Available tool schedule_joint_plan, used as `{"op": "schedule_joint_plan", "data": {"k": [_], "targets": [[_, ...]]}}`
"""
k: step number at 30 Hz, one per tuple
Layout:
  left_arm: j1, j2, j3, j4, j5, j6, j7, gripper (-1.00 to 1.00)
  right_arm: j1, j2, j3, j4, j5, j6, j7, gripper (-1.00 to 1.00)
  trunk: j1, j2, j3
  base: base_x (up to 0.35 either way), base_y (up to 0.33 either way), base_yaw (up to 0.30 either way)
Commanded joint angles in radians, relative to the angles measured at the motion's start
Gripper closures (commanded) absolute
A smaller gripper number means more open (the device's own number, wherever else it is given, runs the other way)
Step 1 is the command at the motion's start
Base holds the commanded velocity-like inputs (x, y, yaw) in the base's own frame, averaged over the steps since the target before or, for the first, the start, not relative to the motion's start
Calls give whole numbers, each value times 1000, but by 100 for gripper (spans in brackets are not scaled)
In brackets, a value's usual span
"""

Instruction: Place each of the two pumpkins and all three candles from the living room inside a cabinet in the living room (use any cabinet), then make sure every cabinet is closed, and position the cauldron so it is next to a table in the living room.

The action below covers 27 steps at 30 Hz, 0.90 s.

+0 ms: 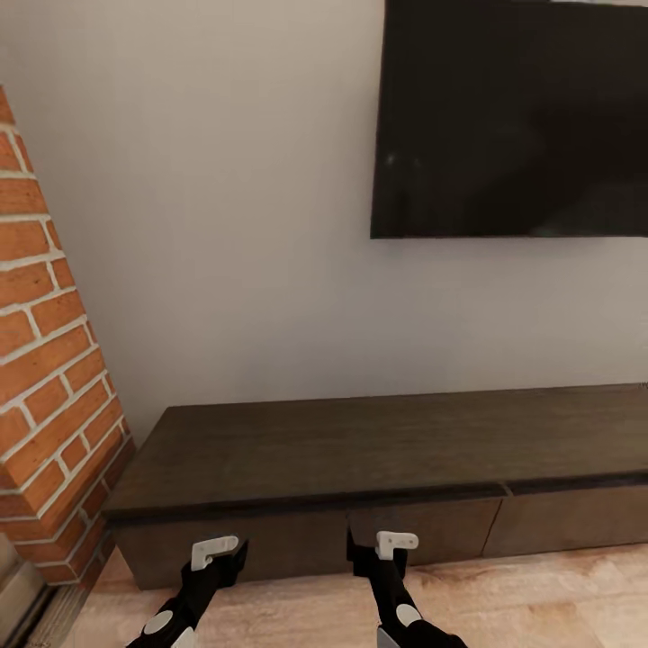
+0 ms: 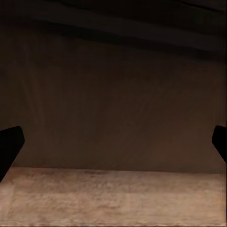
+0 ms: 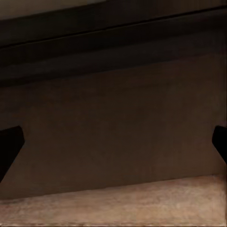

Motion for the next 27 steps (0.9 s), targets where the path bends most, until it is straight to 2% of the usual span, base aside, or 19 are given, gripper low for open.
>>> {"op": "schedule_joint_plan", "data": {"k": [1, 13, 15, 18, 20, 22, 27], "targets": [[-1, 1, -8, 0, 10, -5, 3, -100, -1, 0, 8, 0, -5, -3, -7, -100, -1, 0, -1, -312, 0, 0], [-1, 4, -8, -8, 17, -4, 1, -100, -3, 0, 8, 0, -10, 11, 9, -100, -1, 0, -1, -310, 0, 0], [-1, 7, -6, -15, 20, 2, 0, -100, -8, 0, 6, -8, -13, 51, 39, -100, -1, 0, -1, -305, 0, 0], [-2, 13, -7, -26, 26, 23, 0, -100, -13, 0, 4, -55, -20, 178, 64, -100, -1, 0, -1, -281, 0, 0], [-3, 19, -4, -39, 30, 80, -1, -100, -15, -1, 3, -89, -32, 262, 69, -100, -1, 0, -1, -286, 0, 0], [-4, 29, 20, -69, 34, 178, -2, -100, -16, -3, 2, -104, -56, 311, 72, -100, -1, 0, -1, -318, 0, 0], [-4, 48, 145, -156, 38, 448, -3, -100, -16, -7, 2, -115, -117, 363, 75, -100, -1, 0, -1, -147, 0, 0]]}}
